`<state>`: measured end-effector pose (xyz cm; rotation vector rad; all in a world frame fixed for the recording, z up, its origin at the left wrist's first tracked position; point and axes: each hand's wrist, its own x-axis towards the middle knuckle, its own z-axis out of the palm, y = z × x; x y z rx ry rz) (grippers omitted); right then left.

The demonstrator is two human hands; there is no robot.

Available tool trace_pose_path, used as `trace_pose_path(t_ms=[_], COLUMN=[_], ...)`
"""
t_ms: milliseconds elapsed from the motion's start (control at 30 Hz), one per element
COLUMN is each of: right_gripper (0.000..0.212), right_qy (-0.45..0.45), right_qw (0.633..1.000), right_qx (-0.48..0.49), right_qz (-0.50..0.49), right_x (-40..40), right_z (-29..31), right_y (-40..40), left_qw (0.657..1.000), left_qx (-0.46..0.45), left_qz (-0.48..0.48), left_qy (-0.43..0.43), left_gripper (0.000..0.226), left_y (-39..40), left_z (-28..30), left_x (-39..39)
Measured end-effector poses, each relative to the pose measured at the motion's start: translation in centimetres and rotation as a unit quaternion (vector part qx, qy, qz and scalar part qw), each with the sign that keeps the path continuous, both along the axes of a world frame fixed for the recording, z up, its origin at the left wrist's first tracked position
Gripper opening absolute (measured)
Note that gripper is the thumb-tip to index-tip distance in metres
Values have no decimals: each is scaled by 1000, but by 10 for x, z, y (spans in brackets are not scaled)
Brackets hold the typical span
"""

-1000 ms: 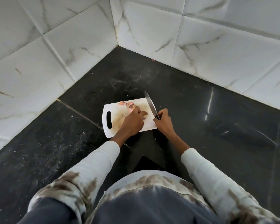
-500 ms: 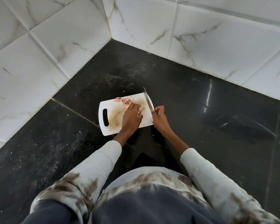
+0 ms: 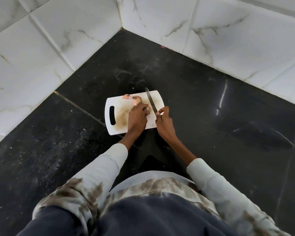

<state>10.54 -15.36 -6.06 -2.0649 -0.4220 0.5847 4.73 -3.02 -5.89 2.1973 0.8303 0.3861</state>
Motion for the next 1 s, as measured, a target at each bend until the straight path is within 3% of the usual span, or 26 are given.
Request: trace_pose_path(t_ms=[300, 533, 1000], right_gripper=[15, 19, 26], right_qy=[-73, -131, -147], right_qw=[996, 987, 981], right_qx=[-47, -76, -117], right_qz=[33, 50, 45], right_x=[-13, -17, -23], right_z=[-6, -2, 2], right_y=[1, 1, 5], left_qw=[999, 999, 999], left_qx=[-44, -37, -30], left_qz=[20, 7, 18], left_qy=[-24, -22, -12], left_gripper=[17, 20, 25], left_y=[5, 9, 13], left_z=[0, 0, -11], left_x=[4, 6, 10])
